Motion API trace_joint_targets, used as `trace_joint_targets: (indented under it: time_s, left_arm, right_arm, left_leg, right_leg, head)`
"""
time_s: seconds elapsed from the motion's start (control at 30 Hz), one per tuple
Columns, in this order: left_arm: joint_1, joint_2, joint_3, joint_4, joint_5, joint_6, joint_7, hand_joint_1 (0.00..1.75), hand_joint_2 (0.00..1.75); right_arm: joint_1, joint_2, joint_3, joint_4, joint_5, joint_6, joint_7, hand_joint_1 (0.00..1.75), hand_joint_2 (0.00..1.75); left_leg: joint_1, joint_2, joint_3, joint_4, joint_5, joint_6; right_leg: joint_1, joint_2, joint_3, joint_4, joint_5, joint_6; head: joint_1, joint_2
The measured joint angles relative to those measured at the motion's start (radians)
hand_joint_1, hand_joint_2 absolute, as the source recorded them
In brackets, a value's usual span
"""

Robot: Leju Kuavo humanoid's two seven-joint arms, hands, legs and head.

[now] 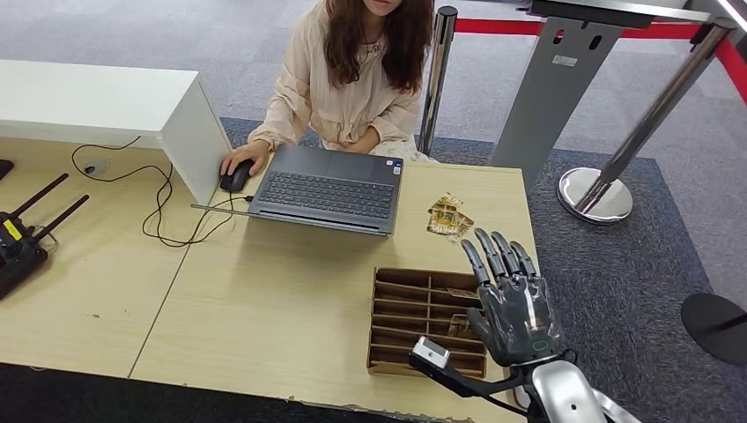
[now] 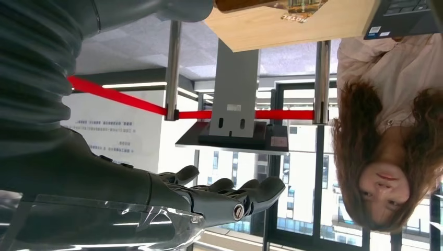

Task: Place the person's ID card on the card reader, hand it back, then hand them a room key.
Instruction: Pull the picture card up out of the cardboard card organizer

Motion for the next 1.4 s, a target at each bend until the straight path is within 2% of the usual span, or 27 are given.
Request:
trace_joint_targets:
  time_s: [0.3, 0.33, 0.47, 0.5, 0.7, 1.0, 1.2, 1.4]
  left_arm:
    - [0.0, 0.0, 0.0, 0.0, -0.001, -0.004, -0.001, 0.0, 0.0]
    - [0.0, 0.0, -0.001, 0.0, -0.001, -0.005, -0.002, 0.0, 0.0]
    - [0.0, 0.0, -0.001, 0.0, -0.002, -0.005, -0.003, 0.0, 0.0]
    - [0.0, 0.0, -0.001, 0.0, -0.002, -0.005, -0.003, 0.0, 0.0]
    - [0.0, 0.0, -0.001, 0.0, -0.003, -0.005, -0.008, 0.0, 0.0]
    - [0.0, 0.0, -0.003, 0.0, -0.008, -0.009, -0.012, 0.0, 0.0]
    - [0.0, 0.0, -0.006, 0.0, -0.011, -0.011, -0.013, 0.0, 0.0]
    - [-0.001, 0.0, -0.01, 0.0, -0.015, -0.011, -0.015, 0.0, 0.0]
  right_arm:
    - [-0.005, 0.024, 0.027, 0.042, -0.009, 0.0, -0.015, 0.25, 1.75]
    - [-0.006, 0.027, 0.029, 0.047, -0.01, 0.0, -0.016, 0.28, 1.75]
    - [-0.012, 0.036, 0.039, 0.064, -0.015, 0.0, -0.021, 0.65, 1.75]
    - [-0.013, 0.038, 0.042, 0.067, -0.016, 0.0, -0.023, 0.68, 1.75]
    - [-0.019, 0.05, 0.053, 0.09, -0.019, -0.002, -0.035, 0.61, 1.75]
    - [-0.037, 0.071, 0.058, 0.127, -0.03, -0.006, -0.049, 0.39, 1.75]
    - [-0.046, 0.082, 0.057, 0.15, -0.041, -0.006, -0.055, 0.41, 1.75]
    - [-0.058, 0.094, 0.056, 0.18, -0.049, -0.004, -0.064, 0.52, 1.75]
  left_leg:
    - [0.0, 0.0, 0.0, 0.0, 0.0, 0.0]
    - [0.0, 0.0, 0.0, 0.0, 0.0, 0.0]
    - [0.0, 0.0, 0.0, 0.0, 0.0, 0.0]
    - [0.0, 0.0, 0.0, 0.0, 0.0, 0.0]
    - [0.0, 0.0, 0.0, 0.0, 0.0, 0.0]
    - [0.0, 0.0, 0.0, 0.0, 0.0, 0.0]
    - [0.0, 0.0, 0.0, 0.0, 0.0, 0.0]
    - [0.0, 0.0, 0.0, 0.0, 0.0, 0.0]
  right_leg:
    - [0.0, 0.0, 0.0, 0.0, 0.0, 0.0]
    - [0.0, 0.0, 0.0, 0.0, 0.0, 0.0]
    - [0.0, 0.0, 0.0, 0.0, 0.0, 0.0]
    - [0.0, 0.0, 0.0, 0.0, 0.0, 0.0]
    - [0.0, 0.0, 0.0, 0.0, 0.0, 0.0]
    - [0.0, 0.0, 0.0, 0.0, 0.0, 0.0]
    - [0.0, 0.0, 0.0, 0.0, 0.0, 0.0]
    - [0.0, 0.0, 0.0, 0.0, 0.0, 0.0]
  head:
    - [0.0, 0.0]
    - [0.0, 0.0]
    - [0.0, 0.0]
    - [0.0, 0.0]
    - [0.0, 0.0]
    - [0.0, 0.0]
    - [0.0, 0.0]
    - [0.0, 0.0]
